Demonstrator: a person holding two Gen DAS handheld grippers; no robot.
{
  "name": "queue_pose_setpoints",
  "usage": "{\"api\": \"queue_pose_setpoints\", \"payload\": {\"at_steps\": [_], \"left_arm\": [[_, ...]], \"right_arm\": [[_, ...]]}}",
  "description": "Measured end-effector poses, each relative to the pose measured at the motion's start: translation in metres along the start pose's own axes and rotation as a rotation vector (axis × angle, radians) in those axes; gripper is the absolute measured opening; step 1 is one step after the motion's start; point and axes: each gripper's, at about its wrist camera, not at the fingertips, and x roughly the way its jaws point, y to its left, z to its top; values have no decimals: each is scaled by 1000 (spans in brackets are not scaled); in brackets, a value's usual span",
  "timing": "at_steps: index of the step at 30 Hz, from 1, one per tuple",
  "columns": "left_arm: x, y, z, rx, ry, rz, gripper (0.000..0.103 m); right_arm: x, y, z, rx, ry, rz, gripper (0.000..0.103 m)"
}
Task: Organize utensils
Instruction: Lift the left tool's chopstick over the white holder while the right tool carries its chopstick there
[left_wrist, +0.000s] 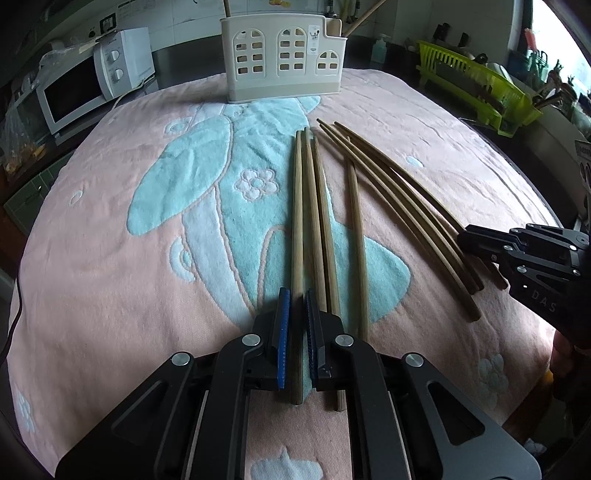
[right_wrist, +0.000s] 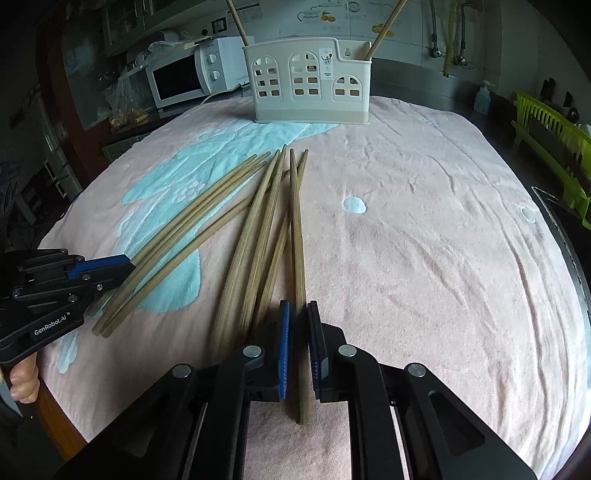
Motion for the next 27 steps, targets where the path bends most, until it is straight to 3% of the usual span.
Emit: {"api": "queue_pose_setpoints", "payload": {"at_steps": [14, 27], "left_arm": [[-12, 2, 2, 3, -37, -5, 6], [-50, 10, 21, -59, -234, -21, 6]], "right_arm": [[-22, 2, 3, 1, -63, -18, 7], [-49, 4, 25, -9, -168, -15, 7]]}}
